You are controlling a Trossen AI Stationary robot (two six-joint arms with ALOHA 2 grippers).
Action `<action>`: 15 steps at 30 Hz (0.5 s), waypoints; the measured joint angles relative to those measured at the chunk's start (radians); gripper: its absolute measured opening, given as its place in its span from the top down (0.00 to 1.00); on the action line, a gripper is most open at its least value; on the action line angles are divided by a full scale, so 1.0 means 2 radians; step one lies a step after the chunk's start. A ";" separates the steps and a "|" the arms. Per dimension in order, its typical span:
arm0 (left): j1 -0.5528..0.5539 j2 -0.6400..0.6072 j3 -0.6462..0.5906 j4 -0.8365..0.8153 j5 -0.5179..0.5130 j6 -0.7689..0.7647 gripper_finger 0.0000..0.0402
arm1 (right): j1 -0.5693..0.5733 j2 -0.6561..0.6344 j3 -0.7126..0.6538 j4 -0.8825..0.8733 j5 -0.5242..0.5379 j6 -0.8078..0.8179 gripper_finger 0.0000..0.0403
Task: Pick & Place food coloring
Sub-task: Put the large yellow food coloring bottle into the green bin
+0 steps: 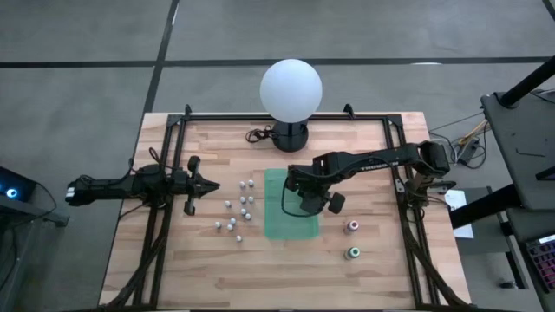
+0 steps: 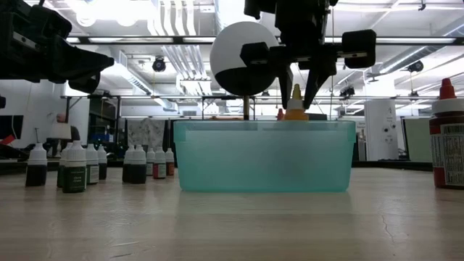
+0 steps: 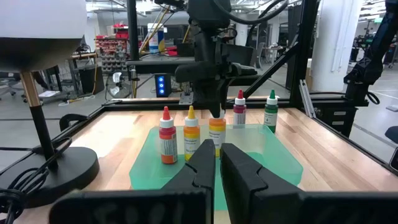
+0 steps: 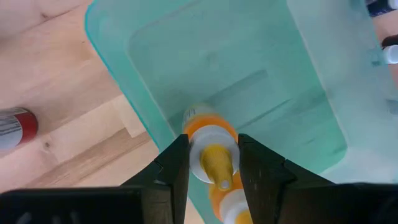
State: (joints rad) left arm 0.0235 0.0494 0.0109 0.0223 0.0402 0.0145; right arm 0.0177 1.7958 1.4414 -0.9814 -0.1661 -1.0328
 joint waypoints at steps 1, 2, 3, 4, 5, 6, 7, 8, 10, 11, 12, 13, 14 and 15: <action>0.000 0.000 0.000 0.000 0.000 0.000 1.00 | -0.001 0.000 -0.002 -0.001 0.000 0.000 0.74; 0.000 0.000 0.000 0.000 0.000 0.000 1.00 | -0.001 0.000 -0.004 -0.003 0.000 -0.001 0.74; 0.000 0.000 0.000 0.000 0.000 0.000 1.00 | -0.001 0.000 -0.006 -0.003 0.000 -0.002 0.74; 0.000 0.000 0.000 0.000 0.000 0.000 1.00 | -0.001 0.000 -0.008 -0.004 0.000 -0.006 0.74; 0.000 0.000 0.000 0.000 0.000 0.000 1.00 | -0.002 0.000 -0.010 -0.004 0.000 -0.009 0.74; 0.000 0.000 0.000 0.000 0.000 0.000 1.00 | -0.002 0.000 -0.012 -0.004 0.000 -0.011 0.74; 0.000 0.000 0.000 0.000 0.000 0.000 1.00 | -0.002 0.000 -0.014 -0.004 0.000 -0.011 0.74; 0.000 0.000 0.000 0.000 0.000 0.000 1.00 | -0.002 0.000 -0.016 -0.004 0.000 -0.011 0.74; 0.000 0.000 0.000 0.000 0.000 0.000 1.00 | -0.003 0.000 -0.018 -0.003 0.000 -0.011 0.74; 0.000 0.000 0.000 0.000 0.000 0.000 1.00 | -0.003 0.000 -0.019 -0.003 0.000 -0.011 0.74; 0.000 0.000 0.000 0.000 0.000 0.000 1.00 | -0.003 0.000 -0.020 -0.004 0.000 -0.011 0.74; 0.000 0.000 0.000 0.000 0.000 0.000 1.00 | -0.003 0.000 -0.020 -0.003 0.000 -0.011 0.74; 0.000 0.000 0.000 0.000 0.000 0.000 1.00 | -0.003 0.001 -0.021 -0.003 0.000 -0.011 0.74; 0.000 0.000 0.000 0.000 0.000 0.000 1.00 | -0.003 0.000 -0.021 -0.003 0.000 -0.011 0.74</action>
State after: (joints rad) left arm 0.0237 0.0494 0.0109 0.0223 0.0402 0.0144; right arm 0.0116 1.7968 1.3991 -0.9874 -0.1658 -1.0553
